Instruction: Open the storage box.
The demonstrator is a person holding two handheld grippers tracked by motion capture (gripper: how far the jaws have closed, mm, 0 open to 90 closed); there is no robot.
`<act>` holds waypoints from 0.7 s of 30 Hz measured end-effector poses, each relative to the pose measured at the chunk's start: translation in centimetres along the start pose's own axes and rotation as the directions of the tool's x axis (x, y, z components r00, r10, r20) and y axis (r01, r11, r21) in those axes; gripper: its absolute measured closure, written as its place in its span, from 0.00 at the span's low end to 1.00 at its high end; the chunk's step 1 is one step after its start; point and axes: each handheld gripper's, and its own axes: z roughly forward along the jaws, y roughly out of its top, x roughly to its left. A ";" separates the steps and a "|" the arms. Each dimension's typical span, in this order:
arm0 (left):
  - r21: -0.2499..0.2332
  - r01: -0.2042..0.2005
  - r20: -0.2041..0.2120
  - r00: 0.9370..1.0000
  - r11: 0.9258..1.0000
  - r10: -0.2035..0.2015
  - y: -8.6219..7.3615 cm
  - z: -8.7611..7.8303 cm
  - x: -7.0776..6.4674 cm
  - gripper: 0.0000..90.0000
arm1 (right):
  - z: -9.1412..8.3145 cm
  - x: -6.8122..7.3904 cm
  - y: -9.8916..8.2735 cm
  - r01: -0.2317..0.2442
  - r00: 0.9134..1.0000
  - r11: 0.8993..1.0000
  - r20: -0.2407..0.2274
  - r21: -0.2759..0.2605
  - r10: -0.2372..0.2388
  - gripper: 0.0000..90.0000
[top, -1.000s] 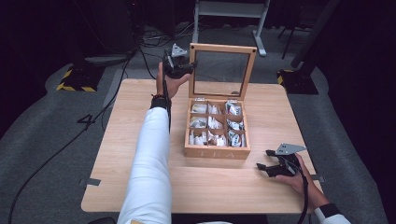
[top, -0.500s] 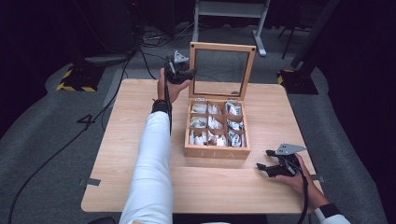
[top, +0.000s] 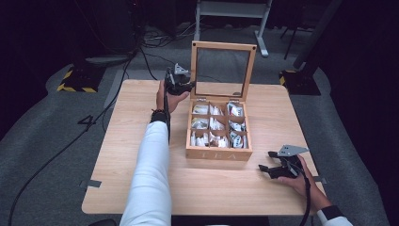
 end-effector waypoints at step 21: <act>0.050 -0.107 0.021 0.994 0.993 0.106 -1.7 -6.5 -2.4 0.26 | -0.5 -0.1 0.1 -0.003 1.000 1.000 -0.004 0.028 0.003 0.30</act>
